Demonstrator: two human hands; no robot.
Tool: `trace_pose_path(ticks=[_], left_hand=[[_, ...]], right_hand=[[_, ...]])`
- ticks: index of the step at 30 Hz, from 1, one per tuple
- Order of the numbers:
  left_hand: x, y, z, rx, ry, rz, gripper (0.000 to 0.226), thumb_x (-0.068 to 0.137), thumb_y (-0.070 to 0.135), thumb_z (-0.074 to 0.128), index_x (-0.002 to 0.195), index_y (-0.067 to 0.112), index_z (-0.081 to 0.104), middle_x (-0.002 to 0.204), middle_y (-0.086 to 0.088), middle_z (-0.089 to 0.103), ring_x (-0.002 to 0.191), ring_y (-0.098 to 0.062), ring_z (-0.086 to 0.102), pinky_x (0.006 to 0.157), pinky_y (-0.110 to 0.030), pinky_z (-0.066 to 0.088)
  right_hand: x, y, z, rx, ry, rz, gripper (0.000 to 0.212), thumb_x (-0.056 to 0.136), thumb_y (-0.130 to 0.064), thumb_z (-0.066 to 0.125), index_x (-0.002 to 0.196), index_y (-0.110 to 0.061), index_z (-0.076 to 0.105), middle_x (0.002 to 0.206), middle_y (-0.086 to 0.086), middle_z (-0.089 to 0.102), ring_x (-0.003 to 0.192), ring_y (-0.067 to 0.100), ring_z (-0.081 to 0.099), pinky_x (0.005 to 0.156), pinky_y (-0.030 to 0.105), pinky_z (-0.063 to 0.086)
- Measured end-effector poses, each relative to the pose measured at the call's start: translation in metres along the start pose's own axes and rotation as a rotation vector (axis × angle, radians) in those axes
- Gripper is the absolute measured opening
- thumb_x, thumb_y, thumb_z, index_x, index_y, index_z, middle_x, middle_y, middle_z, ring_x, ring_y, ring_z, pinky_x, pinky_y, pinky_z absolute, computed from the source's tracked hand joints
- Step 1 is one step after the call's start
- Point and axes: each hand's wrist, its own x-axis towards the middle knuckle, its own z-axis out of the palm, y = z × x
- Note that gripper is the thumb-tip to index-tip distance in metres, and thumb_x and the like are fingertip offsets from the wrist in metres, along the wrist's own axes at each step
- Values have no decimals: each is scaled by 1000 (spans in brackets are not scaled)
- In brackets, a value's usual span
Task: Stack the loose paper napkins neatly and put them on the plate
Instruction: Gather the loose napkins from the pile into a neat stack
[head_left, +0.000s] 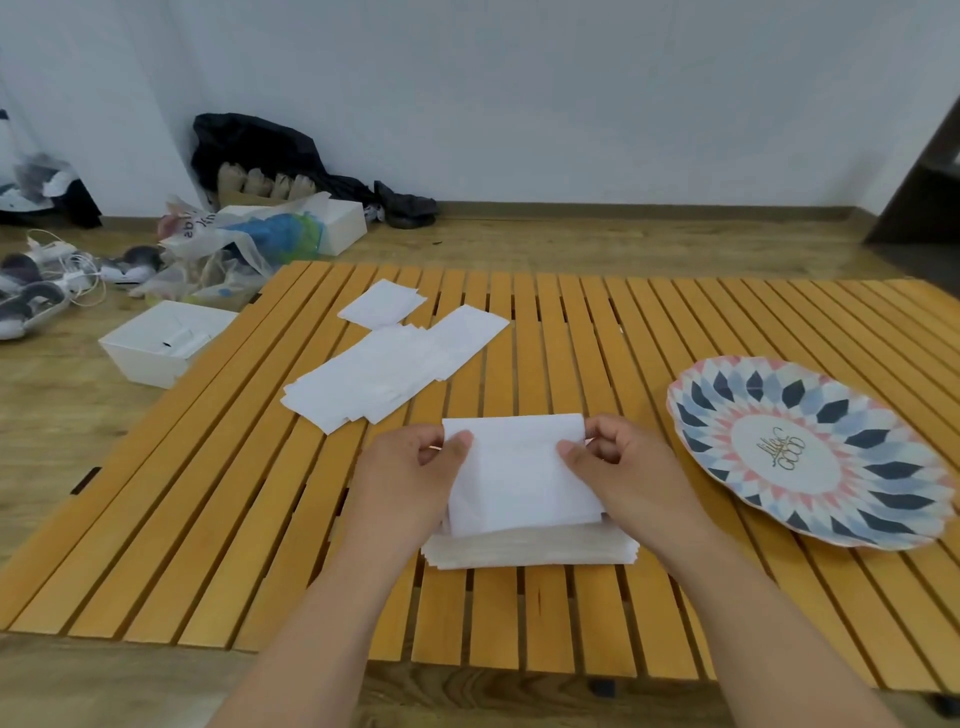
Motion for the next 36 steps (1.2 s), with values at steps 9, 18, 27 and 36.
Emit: trace_pose_path(ticks=[9, 18, 27, 36], left_hand=[[19, -18, -3, 449, 128, 53, 26, 92, 39, 55, 117, 30, 56, 82, 13, 60, 75, -6, 57, 54, -23, 39], [102, -48, -27, 690, 212, 230, 28, 92, 19, 57, 119, 23, 62, 127, 1, 59, 118, -21, 52, 84, -38, 49], [155, -51, -13, 767, 183, 194, 34, 89, 40, 60, 117, 22, 53, 117, 1, 61, 107, -21, 58, 74, -36, 48], [157, -45, -19, 448, 361, 95, 19, 94, 20, 51, 103, 11, 65, 99, -7, 65, 84, -24, 54, 68, -31, 39]], right_hand=[[-3, 7, 17, -665, 199, -152, 41, 92, -33, 51, 129, -27, 34, 92, -9, 55, 75, 9, 56, 56, 25, 48], [-8, 9, 30, -711, 79, -549, 15, 90, -26, 53, 104, -25, 60, 109, -9, 53, 103, 12, 49, 84, 28, 46], [-4, 12, 31, -648, 15, -526, 16, 92, -31, 49, 105, -27, 57, 108, -11, 50, 105, 11, 44, 88, 25, 40], [-2, 16, 28, -619, -12, -506, 18, 94, -33, 47, 109, -28, 55, 110, -14, 49, 107, 8, 42, 91, 24, 40]])
